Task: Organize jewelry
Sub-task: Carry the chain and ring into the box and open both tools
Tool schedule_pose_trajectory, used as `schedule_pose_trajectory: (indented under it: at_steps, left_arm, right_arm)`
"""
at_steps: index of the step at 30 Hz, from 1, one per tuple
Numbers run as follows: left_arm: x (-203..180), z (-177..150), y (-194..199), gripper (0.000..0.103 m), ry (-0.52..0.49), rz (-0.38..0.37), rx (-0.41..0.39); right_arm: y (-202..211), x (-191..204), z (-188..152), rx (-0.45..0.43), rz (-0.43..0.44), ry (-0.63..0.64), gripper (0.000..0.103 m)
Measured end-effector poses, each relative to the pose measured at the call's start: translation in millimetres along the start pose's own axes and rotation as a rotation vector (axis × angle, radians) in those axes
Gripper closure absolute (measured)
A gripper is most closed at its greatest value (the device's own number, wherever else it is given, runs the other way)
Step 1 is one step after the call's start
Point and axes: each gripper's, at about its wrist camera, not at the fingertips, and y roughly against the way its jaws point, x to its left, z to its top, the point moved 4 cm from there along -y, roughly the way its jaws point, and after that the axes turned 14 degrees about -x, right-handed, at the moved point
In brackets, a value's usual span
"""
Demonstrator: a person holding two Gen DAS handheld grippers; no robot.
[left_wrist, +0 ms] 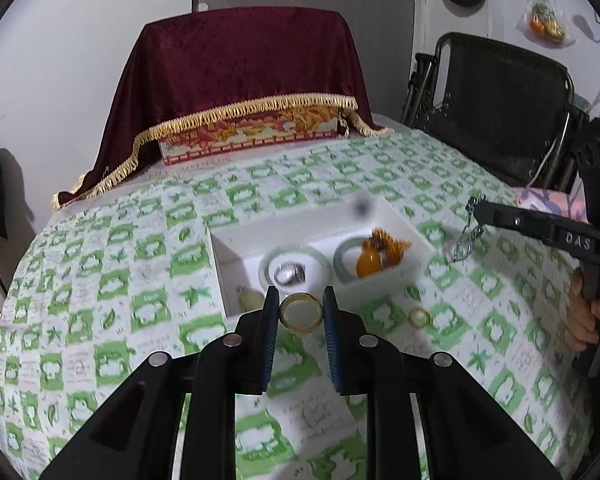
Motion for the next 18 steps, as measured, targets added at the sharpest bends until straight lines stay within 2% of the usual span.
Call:
schedule_pose_trajectory:
  at_steps: [11, 18]
  left_arm:
    - [7, 43, -21, 0.081, 0.012, 0.005, -0.040]
    - [18, 36, -49, 0.081, 0.042, 0.008, 0.004]
  right_arm:
    - [-24, 40, 46, -0.035, 0.079, 0.035, 0.091]
    - [-61, 56, 39, 0.018, 0.113, 0.043, 0.091]
